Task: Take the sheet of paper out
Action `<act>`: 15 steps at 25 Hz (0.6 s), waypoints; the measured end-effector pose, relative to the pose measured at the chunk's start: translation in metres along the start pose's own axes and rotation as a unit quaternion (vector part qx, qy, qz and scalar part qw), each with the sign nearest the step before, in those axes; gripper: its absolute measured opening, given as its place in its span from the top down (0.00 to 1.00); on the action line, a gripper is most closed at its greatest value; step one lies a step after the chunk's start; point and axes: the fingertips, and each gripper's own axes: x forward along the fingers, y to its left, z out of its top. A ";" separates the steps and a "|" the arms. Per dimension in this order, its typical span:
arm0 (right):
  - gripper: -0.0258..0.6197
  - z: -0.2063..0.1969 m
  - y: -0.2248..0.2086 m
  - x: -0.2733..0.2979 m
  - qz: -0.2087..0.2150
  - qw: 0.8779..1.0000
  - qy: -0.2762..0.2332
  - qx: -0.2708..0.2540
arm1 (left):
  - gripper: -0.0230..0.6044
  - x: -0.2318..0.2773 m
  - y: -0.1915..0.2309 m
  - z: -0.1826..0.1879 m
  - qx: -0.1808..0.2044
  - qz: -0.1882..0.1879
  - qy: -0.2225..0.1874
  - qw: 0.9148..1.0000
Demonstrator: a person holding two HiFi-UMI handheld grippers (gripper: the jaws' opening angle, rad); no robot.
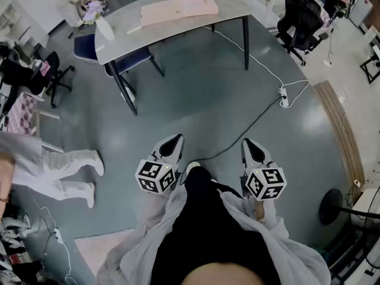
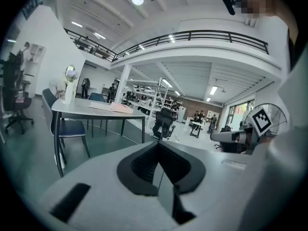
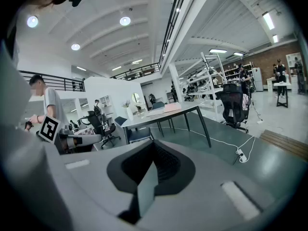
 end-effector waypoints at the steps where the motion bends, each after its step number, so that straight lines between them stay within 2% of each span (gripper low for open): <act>1: 0.95 0.000 0.001 -0.004 0.000 1.000 -0.003 0.001 | 0.96 -0.003 -0.002 0.000 0.002 0.001 -0.001 1.000; 9: 0.95 0.006 0.003 -0.021 -0.001 1.000 -0.025 0.003 | 0.96 -0.016 -0.018 0.008 0.016 0.001 -0.015 1.000; 12: 0.95 0.005 0.003 -0.018 -0.003 1.000 -0.023 0.006 | 0.96 -0.019 -0.016 0.015 0.010 0.008 -0.031 0.999; 13: 0.95 0.004 0.004 -0.018 -0.001 1.000 -0.021 0.008 | 0.90 -0.019 -0.017 0.016 0.003 0.006 -0.034 0.999; 14: 0.95 0.002 0.004 -0.017 0.001 1.000 -0.018 0.009 | 0.77 -0.018 -0.018 0.015 -0.004 0.003 -0.034 0.999; 15: 0.95 0.000 0.004 -0.016 0.002 1.000 -0.016 0.010 | 0.69 -0.017 -0.019 0.014 -0.009 0.002 -0.034 0.999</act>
